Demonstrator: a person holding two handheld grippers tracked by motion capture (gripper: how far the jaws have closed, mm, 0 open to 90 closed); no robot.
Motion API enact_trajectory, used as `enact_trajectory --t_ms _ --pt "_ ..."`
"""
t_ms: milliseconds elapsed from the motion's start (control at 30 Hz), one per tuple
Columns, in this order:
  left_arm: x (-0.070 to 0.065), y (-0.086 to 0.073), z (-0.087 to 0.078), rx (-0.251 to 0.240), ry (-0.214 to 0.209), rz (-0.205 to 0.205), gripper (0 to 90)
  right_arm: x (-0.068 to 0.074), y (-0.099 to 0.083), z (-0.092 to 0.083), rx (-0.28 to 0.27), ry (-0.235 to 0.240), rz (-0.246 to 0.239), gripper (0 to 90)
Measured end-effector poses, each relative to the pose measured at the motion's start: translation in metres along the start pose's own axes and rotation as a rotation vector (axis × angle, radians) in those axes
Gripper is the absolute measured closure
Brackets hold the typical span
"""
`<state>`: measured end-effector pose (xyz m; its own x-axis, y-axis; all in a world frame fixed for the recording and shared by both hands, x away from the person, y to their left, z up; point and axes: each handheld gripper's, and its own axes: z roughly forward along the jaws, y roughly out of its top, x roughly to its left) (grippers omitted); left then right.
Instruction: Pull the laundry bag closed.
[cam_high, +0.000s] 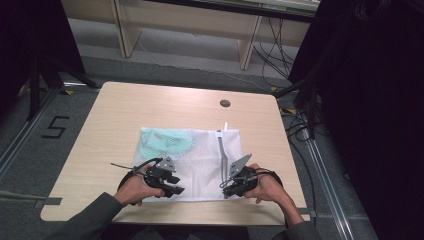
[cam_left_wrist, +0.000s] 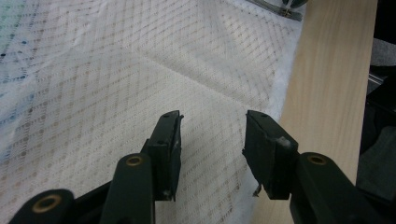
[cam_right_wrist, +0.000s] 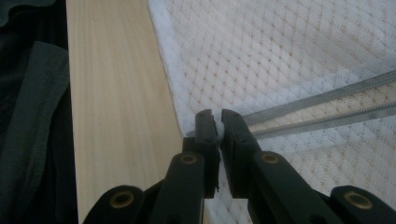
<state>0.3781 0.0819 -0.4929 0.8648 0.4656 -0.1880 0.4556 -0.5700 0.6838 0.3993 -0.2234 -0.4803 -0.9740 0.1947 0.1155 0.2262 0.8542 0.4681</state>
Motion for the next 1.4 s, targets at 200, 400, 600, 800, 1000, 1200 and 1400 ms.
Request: enact_trajectory --t_ms 200,400,600,800,1000,1200,1400 --pt "-0.002 0.0 0.001 -0.006 -0.004 -0.002 55.1 0.001 0.002 -0.004 -0.005 -0.008 0.003 86.7" --pt "-0.02 0.007 0.011 -0.054 -0.031 0.034 52.0 0.003 0.006 -0.009 -0.038 -0.004 0.031 86.7" --pt "-0.039 0.017 0.031 -0.084 -0.04 0.1 46.5 0.004 0.009 -0.015 -0.072 -0.008 0.051 86.7" --pt "-0.051 0.025 0.046 -0.117 -0.055 0.117 46.4 0.005 0.011 -0.02 -0.102 -0.017 0.063 86.7" --pt "-0.059 0.029 0.058 -0.114 -0.031 0.134 45.5 0.008 0.014 -0.02 -0.106 -0.005 0.083 86.7" --pt "-0.063 0.032 0.064 -0.119 0.017 0.176 54.2 0.006 0.015 -0.02 -0.116 -0.009 0.066 86.8" --pt "-0.061 0.032 0.069 -0.127 0.017 0.185 62.4 0.007 0.015 -0.021 -0.116 -0.01 0.088 86.7"
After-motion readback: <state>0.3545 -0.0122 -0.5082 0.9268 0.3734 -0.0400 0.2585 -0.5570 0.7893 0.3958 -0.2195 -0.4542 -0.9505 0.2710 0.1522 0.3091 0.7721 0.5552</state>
